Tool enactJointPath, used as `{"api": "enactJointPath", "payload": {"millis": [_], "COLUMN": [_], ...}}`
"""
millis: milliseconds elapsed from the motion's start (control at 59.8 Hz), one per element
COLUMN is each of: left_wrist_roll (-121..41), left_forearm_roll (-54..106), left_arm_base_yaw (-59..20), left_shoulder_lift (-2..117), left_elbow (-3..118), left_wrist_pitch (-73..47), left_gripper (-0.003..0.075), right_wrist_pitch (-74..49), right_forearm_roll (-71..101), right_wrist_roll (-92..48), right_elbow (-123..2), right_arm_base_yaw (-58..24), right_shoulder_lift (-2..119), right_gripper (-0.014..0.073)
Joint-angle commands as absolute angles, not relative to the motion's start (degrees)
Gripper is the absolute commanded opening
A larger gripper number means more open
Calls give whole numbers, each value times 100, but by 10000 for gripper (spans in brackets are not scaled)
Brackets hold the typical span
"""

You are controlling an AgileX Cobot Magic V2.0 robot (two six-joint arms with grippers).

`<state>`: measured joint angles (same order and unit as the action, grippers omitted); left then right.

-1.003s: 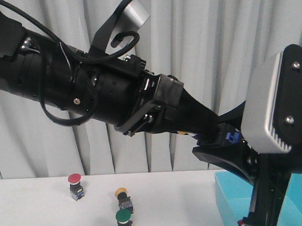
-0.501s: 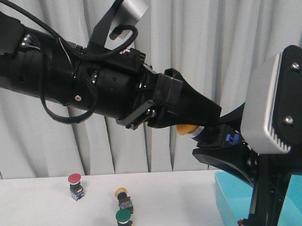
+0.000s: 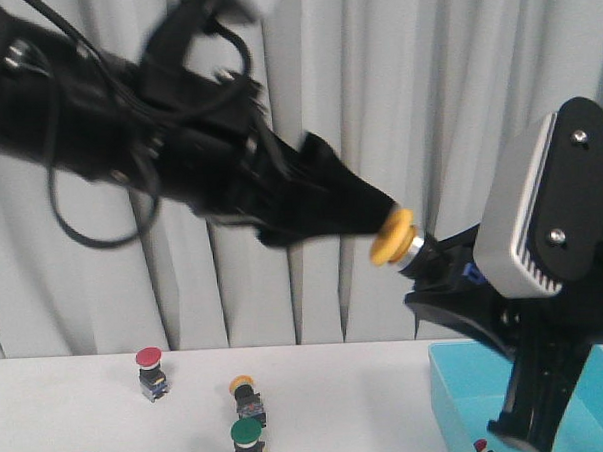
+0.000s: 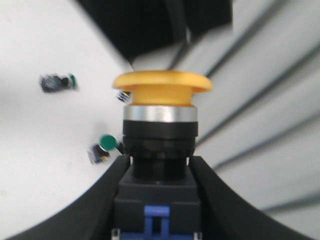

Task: Pick red and yellow buttons and place in box
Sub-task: 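Lift the yellow button and hand it to the right gripper, then lower the yellow button into the blue box and open the right gripper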

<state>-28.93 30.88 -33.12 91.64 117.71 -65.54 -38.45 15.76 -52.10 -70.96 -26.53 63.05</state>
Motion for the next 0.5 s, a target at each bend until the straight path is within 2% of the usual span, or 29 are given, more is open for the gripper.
{"api": "enactJointPath", "payload": {"millis": [0, 134, 284, 485], "left_wrist_roll": [-2354, -1320, -965, -829], "left_forearm_roll": [2004, 99, -1455, -1635], "left_arm_base_yaw": [-3316, -3316, -3316, -3316], "left_shoulder_lift": [8633, 8223, 7807, 7271], "left_elbow": [12333, 12578, 12567, 11994], "left_wrist_pitch": [-6125, -6101, -6821, -6954], "left_gripper": [421, 267, -10, -7], "right_wrist_pitch": [-3110, -2587, -2371, -2899], "right_forearm_roll": [723, -813, -2723, -4753], "right_wrist_roll": [-4415, -2691, -256, 2228], "right_elbow": [-7275, -7275, -7275, -7275], "right_arm_base_yaw": [-2623, -2623, -2623, -2493], "right_shoulder_lift": [6227, 6245, 6465, 7163], "right_gripper": [85, 90, 94, 100]}}
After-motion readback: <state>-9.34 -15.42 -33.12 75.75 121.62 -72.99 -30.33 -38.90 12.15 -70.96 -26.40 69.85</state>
